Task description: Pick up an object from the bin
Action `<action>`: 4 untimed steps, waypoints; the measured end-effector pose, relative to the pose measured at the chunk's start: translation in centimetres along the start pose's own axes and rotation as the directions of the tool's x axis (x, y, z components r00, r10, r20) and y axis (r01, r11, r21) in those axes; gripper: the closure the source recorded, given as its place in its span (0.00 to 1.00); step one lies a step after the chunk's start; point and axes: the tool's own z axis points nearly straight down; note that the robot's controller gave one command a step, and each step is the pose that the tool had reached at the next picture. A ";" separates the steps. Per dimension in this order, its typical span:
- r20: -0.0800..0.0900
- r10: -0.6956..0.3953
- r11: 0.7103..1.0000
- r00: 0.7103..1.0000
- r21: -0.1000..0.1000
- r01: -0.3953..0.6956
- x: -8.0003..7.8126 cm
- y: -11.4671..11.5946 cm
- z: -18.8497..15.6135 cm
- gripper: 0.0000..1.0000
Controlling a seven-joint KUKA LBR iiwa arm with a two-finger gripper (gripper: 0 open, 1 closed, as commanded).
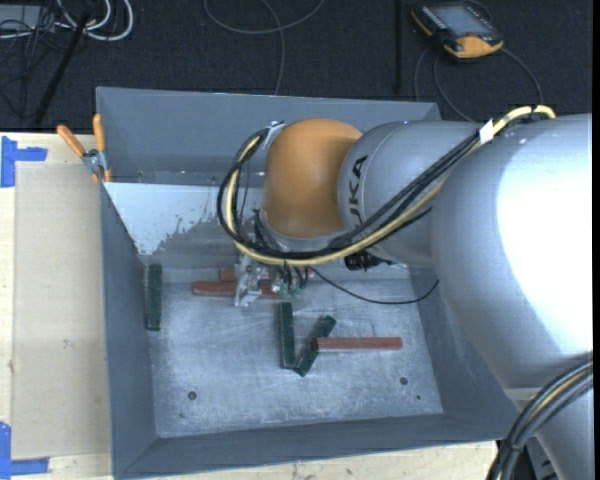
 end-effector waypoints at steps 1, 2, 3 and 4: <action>-0.030 0.003 1.000 1.000 0.007 -0.003 -0.4 0.1 -6.1 1.00; -0.039 0.005 1.000 0.999 0.010 -0.005 0.0 -0.1 -1.4 1.00; -0.029 0.006 1.000 1.000 0.007 -0.006 -0.6 0.1 -7.6 1.00; -0.038 0.009 1.000 0.999 0.010 -0.008 -0.1 -0.1 -5.6 1.00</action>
Offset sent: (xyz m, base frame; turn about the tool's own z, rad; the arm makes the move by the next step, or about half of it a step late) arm 0.0000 0.0000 0.0157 -0.0002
